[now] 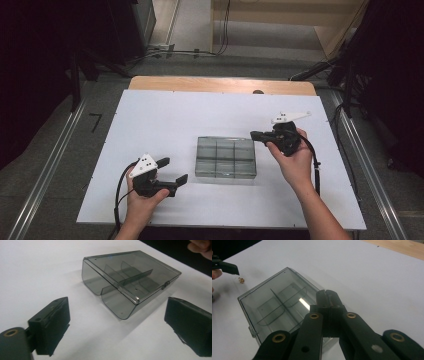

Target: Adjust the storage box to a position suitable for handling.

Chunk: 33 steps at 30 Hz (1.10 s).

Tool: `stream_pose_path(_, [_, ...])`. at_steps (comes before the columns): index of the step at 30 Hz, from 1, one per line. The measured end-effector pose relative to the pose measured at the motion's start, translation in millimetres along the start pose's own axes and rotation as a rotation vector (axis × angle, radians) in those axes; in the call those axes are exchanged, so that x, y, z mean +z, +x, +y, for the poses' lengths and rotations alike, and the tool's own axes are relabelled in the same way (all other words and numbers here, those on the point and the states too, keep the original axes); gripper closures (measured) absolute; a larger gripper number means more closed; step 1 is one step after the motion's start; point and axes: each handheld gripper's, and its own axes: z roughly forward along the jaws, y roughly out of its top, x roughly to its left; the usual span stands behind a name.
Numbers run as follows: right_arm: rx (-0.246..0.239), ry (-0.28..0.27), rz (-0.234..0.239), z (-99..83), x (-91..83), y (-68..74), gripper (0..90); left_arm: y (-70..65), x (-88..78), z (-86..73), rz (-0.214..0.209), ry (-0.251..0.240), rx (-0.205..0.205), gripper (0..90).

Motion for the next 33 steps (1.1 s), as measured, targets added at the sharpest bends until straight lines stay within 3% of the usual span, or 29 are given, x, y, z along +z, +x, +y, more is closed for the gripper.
stream_pose_path(2, [-0.002, 0.021, 0.012, 7.5, 7.5, -0.9, 88.4, 0.2, 0.6, -1.9, -0.001, -0.008, -0.011, 0.8])
stream_pose_path(5, [-0.01, 0.051, 0.013, 14.3, 16.3, -1.8, 88.4, 1.0, 1.6, -4.5, -0.015, -0.021, -0.025, 0.1])
stream_pose_path(8, [-0.009, 0.11, 0.025, 23.9, 35.6, -3.6, 88.4, -0.7, 4.5, -7.5, -0.022, -0.018, -0.014, 0.0])
stream_pose_path(13, [0.049, 0.198, 0.044, 33.5, 58.7, -8.0, 88.4, -1.6, 5.2, -9.0, -0.036, -0.024, -0.005, 0.0])
stream_pose_path(16, [0.065, 0.212, 0.048, 36.2, 66.5, -10.6, 88.5, -1.2, 5.3, -9.3, -0.036, -0.025, -0.009, 0.0])
stream_pose_path(21, [0.096, 0.262, 0.05, 39.7, 88.9, -17.2, 88.5, -5.7, 8.0, -9.7, -0.03, -0.01, 0.029, 0.0])
stream_pose_path(33, [0.124, 0.311, 0.062, 42.7, 111.2, -15.4, 88.6, -6.1, 8.8, -9.7, -0.03, -0.013, 0.032, 0.0])
